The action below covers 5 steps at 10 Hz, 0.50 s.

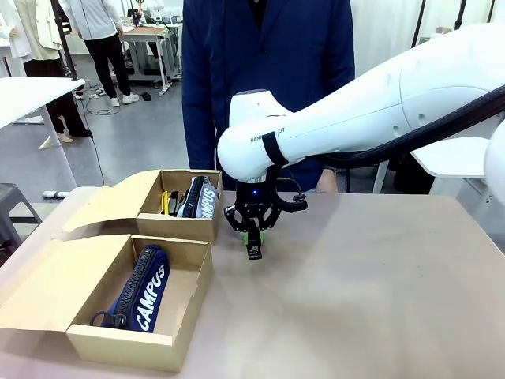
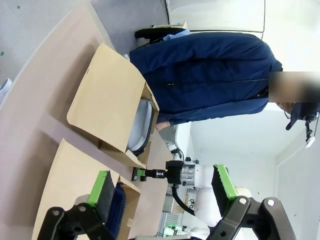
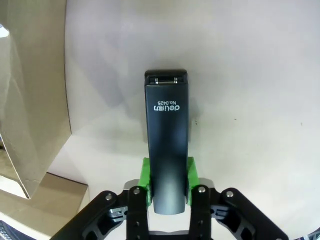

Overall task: Place items inside the box.
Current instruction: Pick up a Pencil pouch or Stapler and place it inside the Mailer Box closest to the robot.

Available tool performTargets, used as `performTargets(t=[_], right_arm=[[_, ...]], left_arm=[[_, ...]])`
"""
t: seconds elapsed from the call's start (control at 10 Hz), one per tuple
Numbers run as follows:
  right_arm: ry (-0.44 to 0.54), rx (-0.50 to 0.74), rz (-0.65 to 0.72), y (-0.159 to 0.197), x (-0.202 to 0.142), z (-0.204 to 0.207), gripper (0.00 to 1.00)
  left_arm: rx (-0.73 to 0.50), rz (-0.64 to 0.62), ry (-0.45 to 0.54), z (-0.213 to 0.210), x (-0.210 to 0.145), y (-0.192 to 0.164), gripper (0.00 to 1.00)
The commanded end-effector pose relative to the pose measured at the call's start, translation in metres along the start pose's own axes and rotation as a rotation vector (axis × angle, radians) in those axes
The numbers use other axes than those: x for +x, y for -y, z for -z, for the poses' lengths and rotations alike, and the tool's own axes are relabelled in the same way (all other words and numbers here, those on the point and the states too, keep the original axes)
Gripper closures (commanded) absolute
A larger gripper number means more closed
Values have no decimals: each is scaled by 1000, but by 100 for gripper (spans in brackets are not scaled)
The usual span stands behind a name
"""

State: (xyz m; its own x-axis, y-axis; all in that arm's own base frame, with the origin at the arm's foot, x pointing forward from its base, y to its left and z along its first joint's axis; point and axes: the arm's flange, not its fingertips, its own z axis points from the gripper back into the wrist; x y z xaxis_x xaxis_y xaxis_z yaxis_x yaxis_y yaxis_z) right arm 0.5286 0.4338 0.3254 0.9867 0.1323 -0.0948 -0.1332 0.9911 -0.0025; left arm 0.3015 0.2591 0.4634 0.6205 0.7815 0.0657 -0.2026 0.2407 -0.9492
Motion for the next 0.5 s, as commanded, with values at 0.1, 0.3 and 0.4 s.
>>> performTargets(t=[0.1, 0.3, 0.4], right_arm=[[5, 21, 19, 17, -30, -36, 100], [-10, 31, 84, 49, -117, -125, 100], [-12, 38, 166, 67, -162, -156, 100]], left_arm=[[-15, -1, 0, -1, -1, 0, 0], [-15, -1, 0, -1, -1, 0, 0], [-15, -1, 0, -1, -1, 0, 0]])
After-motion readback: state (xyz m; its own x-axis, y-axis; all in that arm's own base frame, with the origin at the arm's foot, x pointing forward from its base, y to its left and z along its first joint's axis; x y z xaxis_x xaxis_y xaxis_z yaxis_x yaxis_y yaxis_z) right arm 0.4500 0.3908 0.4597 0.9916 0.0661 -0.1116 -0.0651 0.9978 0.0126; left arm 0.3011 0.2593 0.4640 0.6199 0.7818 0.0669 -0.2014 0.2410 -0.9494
